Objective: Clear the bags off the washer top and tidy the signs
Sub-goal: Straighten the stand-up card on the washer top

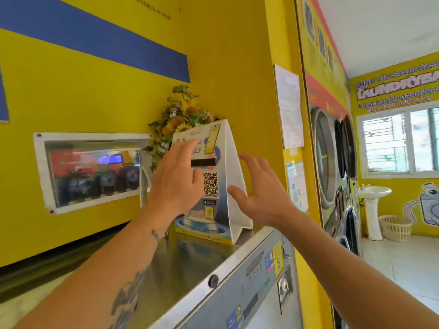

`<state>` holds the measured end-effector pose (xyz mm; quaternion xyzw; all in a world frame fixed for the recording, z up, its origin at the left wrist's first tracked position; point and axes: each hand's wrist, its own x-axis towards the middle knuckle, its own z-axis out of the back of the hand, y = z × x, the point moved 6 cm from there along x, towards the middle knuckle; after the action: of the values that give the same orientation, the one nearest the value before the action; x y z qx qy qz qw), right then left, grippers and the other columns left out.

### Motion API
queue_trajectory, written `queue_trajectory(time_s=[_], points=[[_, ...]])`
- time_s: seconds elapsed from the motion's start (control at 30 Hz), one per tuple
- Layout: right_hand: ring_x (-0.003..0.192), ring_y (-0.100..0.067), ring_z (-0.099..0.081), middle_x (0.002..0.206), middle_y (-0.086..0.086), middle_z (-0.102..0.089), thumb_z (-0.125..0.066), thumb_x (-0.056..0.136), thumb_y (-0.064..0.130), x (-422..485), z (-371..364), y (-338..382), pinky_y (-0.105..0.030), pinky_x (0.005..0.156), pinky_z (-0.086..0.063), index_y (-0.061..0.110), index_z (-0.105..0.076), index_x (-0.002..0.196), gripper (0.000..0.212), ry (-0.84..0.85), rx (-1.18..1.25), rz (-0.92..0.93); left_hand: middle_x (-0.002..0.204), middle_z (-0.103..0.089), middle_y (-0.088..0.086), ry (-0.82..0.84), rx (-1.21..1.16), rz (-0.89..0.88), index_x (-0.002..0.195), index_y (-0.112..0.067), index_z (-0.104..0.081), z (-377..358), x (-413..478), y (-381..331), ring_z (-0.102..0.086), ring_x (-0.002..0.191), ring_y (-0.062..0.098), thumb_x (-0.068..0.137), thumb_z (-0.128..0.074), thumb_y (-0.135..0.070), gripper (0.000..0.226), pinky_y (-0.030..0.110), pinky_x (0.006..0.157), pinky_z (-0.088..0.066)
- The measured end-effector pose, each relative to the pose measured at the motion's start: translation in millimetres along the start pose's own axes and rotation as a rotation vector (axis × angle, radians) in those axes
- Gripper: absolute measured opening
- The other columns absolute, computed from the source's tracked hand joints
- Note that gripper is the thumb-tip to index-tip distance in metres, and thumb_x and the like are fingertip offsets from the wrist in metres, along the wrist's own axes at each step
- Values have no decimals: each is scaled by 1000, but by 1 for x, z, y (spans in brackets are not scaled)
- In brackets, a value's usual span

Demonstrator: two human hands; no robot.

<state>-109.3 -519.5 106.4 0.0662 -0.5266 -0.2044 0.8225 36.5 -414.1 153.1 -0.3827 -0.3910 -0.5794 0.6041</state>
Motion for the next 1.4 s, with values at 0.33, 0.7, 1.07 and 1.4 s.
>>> queue_trajectory(time_s=[0.33,0.7,1.07,1.4], points=[[131,-23,-38,149,0,-29,-68,81,49,65,-30,1,-39,98,-44,31,-9,152,93,-22,130,18,160,15,-6,301,-49,175,148,-43,13,-68,2,66,-2,148,24,76,-60,-64,104,49,117,-21],[134,-13,-38,152,4,-34,-73,82,17,71,-37,-39,-41,104,-45,37,-4,154,102,61,134,-57,159,23,-3,393,-51,83,146,-42,19,-119,1,81,14,147,25,77,-65,-59,110,50,118,-12],[120,-16,-59,146,10,-44,-72,82,6,91,-33,-114,-42,84,-60,43,-14,152,99,60,313,-64,160,-3,4,118,-328,459,151,-36,-3,-145,36,110,-12,145,24,85,-65,-25,91,41,114,-21],[119,-12,-59,143,12,-46,-65,82,-8,126,-43,-181,-26,76,-59,34,-15,153,97,65,410,-80,160,-9,-11,171,-342,452,151,-35,-1,-218,72,100,-21,145,18,85,-61,-21,91,48,114,-29]])
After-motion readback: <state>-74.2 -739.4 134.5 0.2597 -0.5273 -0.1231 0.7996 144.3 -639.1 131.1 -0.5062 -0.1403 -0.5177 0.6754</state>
